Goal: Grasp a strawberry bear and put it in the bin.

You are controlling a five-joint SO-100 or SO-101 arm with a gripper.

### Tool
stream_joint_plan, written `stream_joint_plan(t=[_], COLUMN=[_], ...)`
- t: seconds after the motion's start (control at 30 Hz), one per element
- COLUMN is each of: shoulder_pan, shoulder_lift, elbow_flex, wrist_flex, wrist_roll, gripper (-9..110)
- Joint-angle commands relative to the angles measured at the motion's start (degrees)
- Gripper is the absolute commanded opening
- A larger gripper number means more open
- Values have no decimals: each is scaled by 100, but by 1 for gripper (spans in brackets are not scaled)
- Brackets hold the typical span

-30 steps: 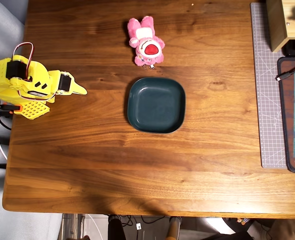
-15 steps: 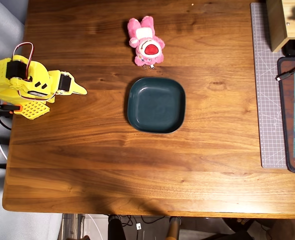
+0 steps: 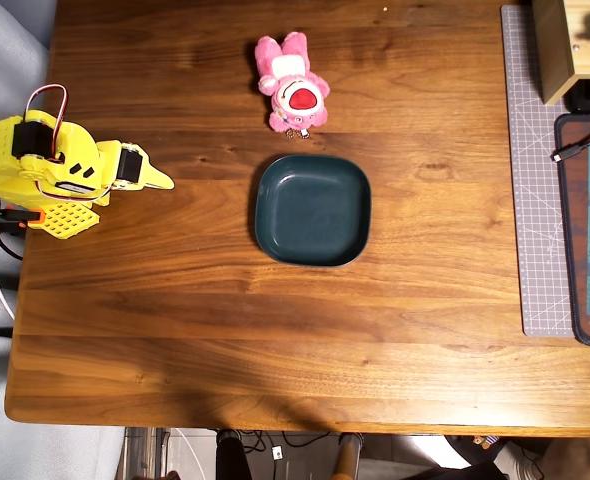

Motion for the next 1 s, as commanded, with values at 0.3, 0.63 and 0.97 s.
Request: stream_joint_plan(t=[0.3, 0.63, 0.97], shoulder_pan=[35, 88, 123], shoulder_lift=[149, 149, 149], elbow_flex=[-9, -9, -9], wrist_flex=[9, 9, 0], wrist_roll=[53, 26, 0], gripper=[0, 0, 2])
